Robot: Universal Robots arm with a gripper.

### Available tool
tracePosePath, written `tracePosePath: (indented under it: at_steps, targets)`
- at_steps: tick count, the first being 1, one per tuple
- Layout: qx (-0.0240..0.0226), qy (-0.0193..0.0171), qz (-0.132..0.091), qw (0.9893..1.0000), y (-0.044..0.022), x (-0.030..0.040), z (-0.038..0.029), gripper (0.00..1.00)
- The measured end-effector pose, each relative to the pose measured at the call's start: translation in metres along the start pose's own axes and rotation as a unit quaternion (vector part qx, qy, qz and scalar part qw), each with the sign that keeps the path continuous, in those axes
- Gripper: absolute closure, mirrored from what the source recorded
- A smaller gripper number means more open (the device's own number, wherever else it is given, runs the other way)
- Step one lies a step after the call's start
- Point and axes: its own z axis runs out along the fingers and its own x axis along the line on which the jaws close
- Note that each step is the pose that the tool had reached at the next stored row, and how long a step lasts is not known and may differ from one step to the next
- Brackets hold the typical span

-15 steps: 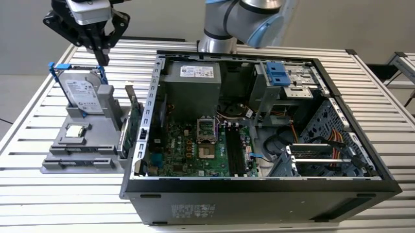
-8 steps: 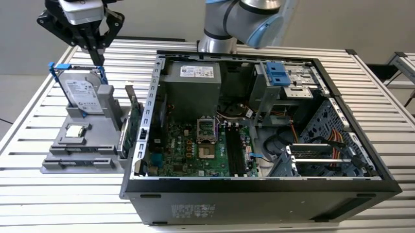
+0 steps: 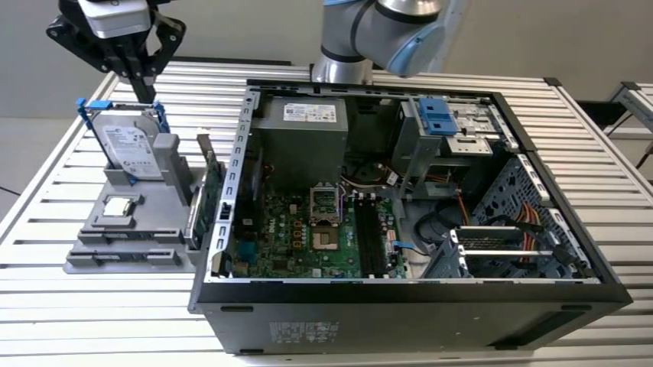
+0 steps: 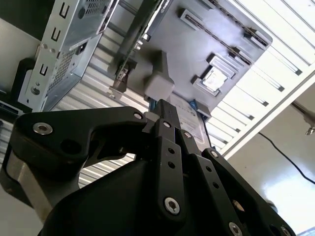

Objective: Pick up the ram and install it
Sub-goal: 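Reach for the ram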

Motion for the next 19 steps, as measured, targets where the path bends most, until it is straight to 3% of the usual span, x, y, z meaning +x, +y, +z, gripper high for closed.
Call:
tracePosePath:
  at_steps: [19]
  targets:
    - [0.0, 0.0, 0.0, 1.0, 0.0005, 0.0297, -0.0002, 1.0]
